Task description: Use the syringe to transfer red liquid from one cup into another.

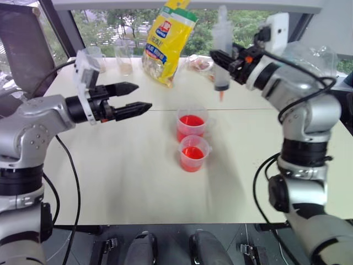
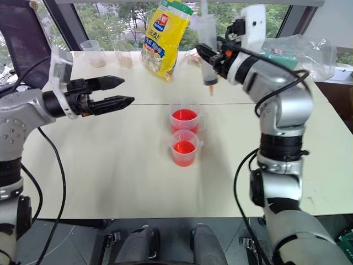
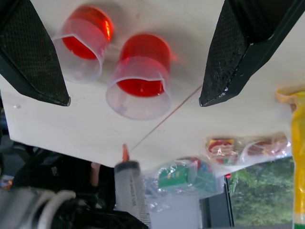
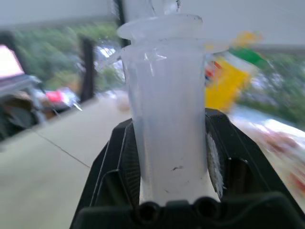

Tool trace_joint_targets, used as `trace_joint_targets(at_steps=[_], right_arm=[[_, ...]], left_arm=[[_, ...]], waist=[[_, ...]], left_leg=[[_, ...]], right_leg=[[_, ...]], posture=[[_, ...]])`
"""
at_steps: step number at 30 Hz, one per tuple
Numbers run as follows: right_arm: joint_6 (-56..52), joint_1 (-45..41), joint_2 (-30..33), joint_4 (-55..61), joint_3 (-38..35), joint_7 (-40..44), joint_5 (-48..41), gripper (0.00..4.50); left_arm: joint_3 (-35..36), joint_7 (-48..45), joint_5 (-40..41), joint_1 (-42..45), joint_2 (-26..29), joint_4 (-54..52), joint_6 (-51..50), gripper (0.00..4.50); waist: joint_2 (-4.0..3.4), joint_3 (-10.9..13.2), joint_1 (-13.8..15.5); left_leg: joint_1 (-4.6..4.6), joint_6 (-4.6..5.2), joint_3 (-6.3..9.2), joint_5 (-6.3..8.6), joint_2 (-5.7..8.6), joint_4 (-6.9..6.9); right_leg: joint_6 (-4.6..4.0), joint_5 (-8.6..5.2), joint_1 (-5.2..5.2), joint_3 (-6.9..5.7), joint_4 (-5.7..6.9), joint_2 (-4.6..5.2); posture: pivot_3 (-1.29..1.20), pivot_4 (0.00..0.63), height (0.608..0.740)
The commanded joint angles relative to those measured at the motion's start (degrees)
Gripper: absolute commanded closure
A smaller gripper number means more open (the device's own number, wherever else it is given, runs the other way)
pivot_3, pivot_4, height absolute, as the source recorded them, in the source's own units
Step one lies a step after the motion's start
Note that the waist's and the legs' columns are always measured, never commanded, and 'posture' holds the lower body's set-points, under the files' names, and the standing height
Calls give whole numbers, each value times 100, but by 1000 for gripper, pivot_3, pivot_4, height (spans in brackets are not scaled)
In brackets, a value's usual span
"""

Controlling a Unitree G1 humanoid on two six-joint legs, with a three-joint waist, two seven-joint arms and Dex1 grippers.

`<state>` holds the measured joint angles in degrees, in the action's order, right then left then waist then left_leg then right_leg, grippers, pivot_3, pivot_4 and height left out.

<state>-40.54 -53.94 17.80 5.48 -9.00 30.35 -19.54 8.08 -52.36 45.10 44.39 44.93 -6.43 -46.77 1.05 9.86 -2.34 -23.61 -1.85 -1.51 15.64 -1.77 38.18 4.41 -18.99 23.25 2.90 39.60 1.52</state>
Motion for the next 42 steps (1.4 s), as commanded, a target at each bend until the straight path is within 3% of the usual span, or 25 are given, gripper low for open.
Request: trace_joint_targets(at_steps=[1,15,39,42], right_arm=[[950,303,-295,239,173,28,-28,3036],[2882,1506,-807,-889,882,-41,545,3036],[3004,1526,-738,-1058,1104,71,607,3036],[2971,1551,-738,-1024,1138,98,620,3036]], left_arm=[[-147,-189,-178,424,-87,236,197,0],[-685,-258,-898,1595,-1239,1308,737,0],[-1065,-569,-1507,1836,-2212,2182,1022,0],[-1013,-521,-1592,1953,-2370,2443,1173,1304]], waist=[[0,0,10],[0,0,-24],[0,0,-15],[0,0,-20]], left_leg=[[0,0,1,0,2,1],[1,-8,-3,-5,-1,1],[8,-16,-3,-10,0,5],[8,-16,-3,-10,0,5]], right_leg=[[0,0,-2,0,0,1],[0,0,9,2,11,-5],[0,0,9,4,30,-6],[0,0,9,4,30,-6]], posture=[[0,150,740],[0,150,740],[0,150,740],[0,150,740]])
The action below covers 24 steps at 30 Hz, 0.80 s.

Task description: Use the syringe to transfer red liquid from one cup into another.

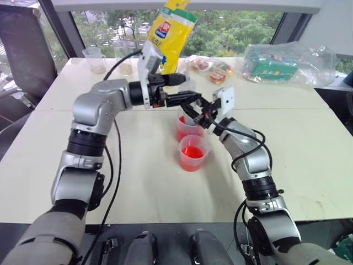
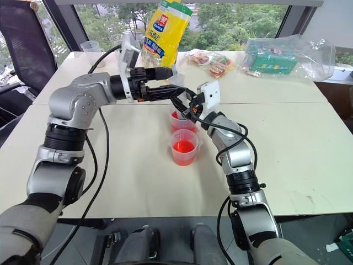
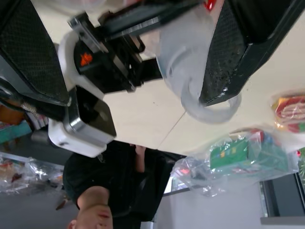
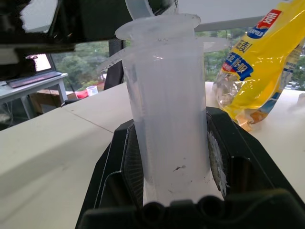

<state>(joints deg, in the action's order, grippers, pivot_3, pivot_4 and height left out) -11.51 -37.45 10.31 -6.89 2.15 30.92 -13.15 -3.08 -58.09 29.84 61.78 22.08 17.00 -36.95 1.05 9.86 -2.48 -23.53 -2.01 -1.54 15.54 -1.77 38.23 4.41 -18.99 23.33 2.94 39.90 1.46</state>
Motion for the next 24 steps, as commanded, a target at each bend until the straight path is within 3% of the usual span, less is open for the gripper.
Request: trace_joint_targets(at_steps=[1,6,24], right_arm=[[56,-87,12,227,30,48,-18,3036],[-7,-71,1,251,30,61,-27,3036],[-280,99,79,-100,51,273,-48,3036]], left_arm=[[128,68,-73,248,-128,156,214,1803],[160,40,-99,297,-200,183,233,4338],[437,102,-111,742,-104,34,296,4429]], waist=[[0,0,-11],[0,0,-5],[0,0,-2]], left_leg=[[0,0,0,0,0,0],[0,0,0,0,-2,-1],[1,0,0,0,-1,-1]], right_leg=[[0,0,0,0,0,-1],[0,0,2,0,2,-2],[0,0,1,0,2,-1]], posture=[[0,150,740],[0,150,740],[0,150,740]])
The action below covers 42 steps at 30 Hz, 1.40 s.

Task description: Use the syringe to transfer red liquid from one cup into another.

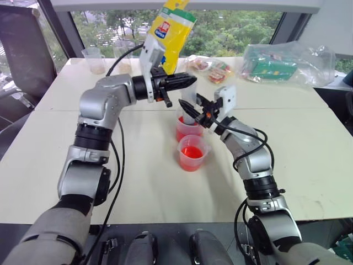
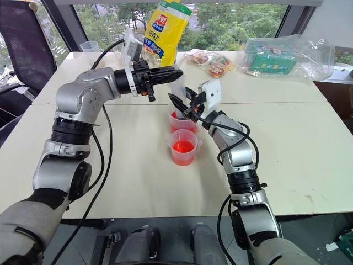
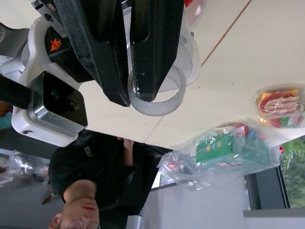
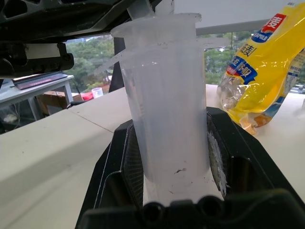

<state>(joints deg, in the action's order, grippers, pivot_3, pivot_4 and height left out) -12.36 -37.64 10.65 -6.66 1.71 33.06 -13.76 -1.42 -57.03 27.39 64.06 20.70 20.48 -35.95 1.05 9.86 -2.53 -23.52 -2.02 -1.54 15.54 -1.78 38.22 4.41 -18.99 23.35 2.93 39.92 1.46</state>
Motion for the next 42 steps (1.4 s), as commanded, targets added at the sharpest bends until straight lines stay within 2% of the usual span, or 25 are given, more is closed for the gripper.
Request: trace_joint_targets(at_steps=[1,19,30,33,39,40,42], right_arm=[[-193,130,47,-125,97,64,15,3036],[-381,319,103,121,150,77,-51,3036],[-791,109,201,877,45,86,-359,3036],[-903,31,226,1012,-13,51,-440,3036],[-994,-146,250,1032,-144,14,-508,3036],[-992,-182,246,998,-159,8,-507,3036],[-976,-260,248,916,-187,2,-512,3036]], left_arm=[[276,-1,130,523,37,-312,203,4429],[426,-44,102,778,110,-138,376,4429],[288,-169,125,237,209,-512,113,4429],[255,-192,165,12,286,-659,-19,3480],[184,-257,165,-412,590,-1093,-191,421],[191,-271,165,-459,647,-1147,-200,47],[235,-280,200,-560,777,-1284,-257,47]], waist=[[0,0,3],[0,0,2],[0,0,-2],[0,0,-3],[0,0,5],[0,0,4],[0,0,-3]], left_leg=[[0,0,0,0,0,0],[0,0,0,0,0,0],[0,0,0,0,0,0],[2,0,0,0,-1,0],[2,-1,1,0,0,0],[2,-1,1,0,0,0],[2,-1,1,0,0,0]], right_leg=[[0,0,0,0,0,0],[0,0,0,0,0,0],[0,0,0,0,0,0],[0,0,1,1,4,-1],[0,0,0,2,4,1],[0,0,0,2,4,1],[0,0,0,2,4,1]], posture=[[0,150,740],[0,150,740],[0,150,740],[0,150,740],[0,150,740],[0,150,740],[0,150,740]])
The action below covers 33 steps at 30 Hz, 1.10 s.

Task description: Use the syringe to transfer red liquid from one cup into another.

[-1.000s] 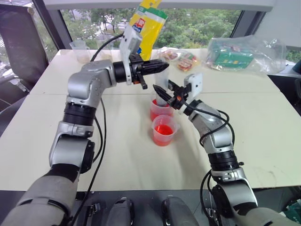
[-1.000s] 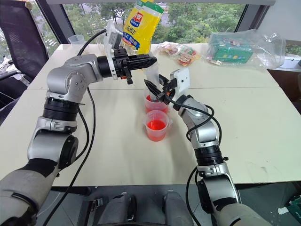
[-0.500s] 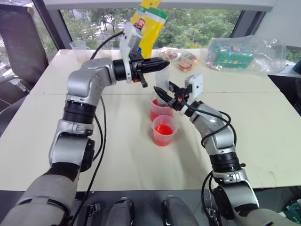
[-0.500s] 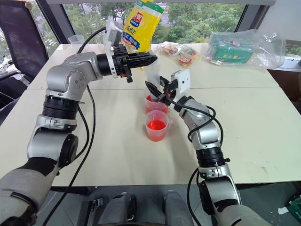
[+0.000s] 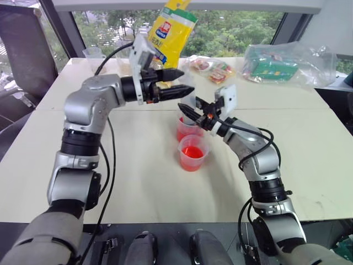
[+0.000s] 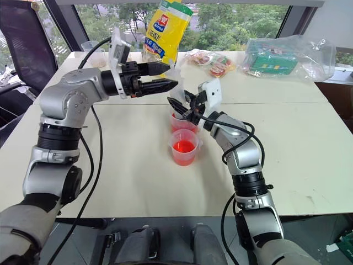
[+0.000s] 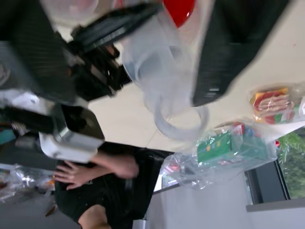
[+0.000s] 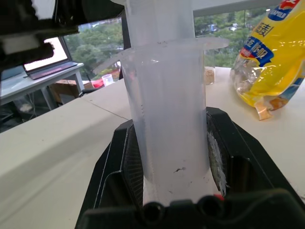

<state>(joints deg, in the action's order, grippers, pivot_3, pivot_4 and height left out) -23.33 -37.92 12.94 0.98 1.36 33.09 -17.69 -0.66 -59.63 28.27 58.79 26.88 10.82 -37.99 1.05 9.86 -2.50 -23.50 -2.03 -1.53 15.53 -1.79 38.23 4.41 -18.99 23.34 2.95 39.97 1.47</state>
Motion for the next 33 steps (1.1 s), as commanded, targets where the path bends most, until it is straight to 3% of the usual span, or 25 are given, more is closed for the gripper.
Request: trace_joint_targets(at_steps=[1,8,15,19,26,33], right_arm=[[139,-277,23,103,-168,-5,-120,3036],[12,-644,152,81,-367,51,-316,3036],[-1333,-748,727,1229,-756,437,-1621,3036],[-1866,-379,1034,1983,-818,414,-2130,3036],[-1686,544,1046,2420,-558,166,-1920,3036],[-1477,798,1018,2452,-366,78,-1776,3036]], left_arm=[[200,-37,157,-89,240,-405,-113,47],[516,-7,475,-331,791,-854,-509,47],[733,108,744,-408,1076,-1034,-822,47],[761,135,854,-512,1175,-1223,-941,47],[737,368,1010,-351,1005,-1291,-997,47],[573,491,919,-86,635,-1066,-795,47]], waist=[[0,0,-10],[0,0,-4],[0,0,13],[0,0,5],[0,0,10],[0,0,12]], left_leg=[[0,0,0,0,0,0],[0,0,1,0,-1,-1],[-1,2,3,1,0,-1],[-2,3,6,1,-1,-2],[-1,3,5,2,1,0],[-1,2,6,1,1,0]], right_leg=[[0,0,0,0,0,0],[0,0,1,0,0,0],[0,0,-2,-2,-2,4],[0,0,-1,-2,-3,3],[0,0,-4,-2,-3,2],[0,0,-4,-2,-4,-2]], posture=[[0,150,740],[0,150,740],[0,150,740],[0,150,740],[0,150,740],[0,150,740]])
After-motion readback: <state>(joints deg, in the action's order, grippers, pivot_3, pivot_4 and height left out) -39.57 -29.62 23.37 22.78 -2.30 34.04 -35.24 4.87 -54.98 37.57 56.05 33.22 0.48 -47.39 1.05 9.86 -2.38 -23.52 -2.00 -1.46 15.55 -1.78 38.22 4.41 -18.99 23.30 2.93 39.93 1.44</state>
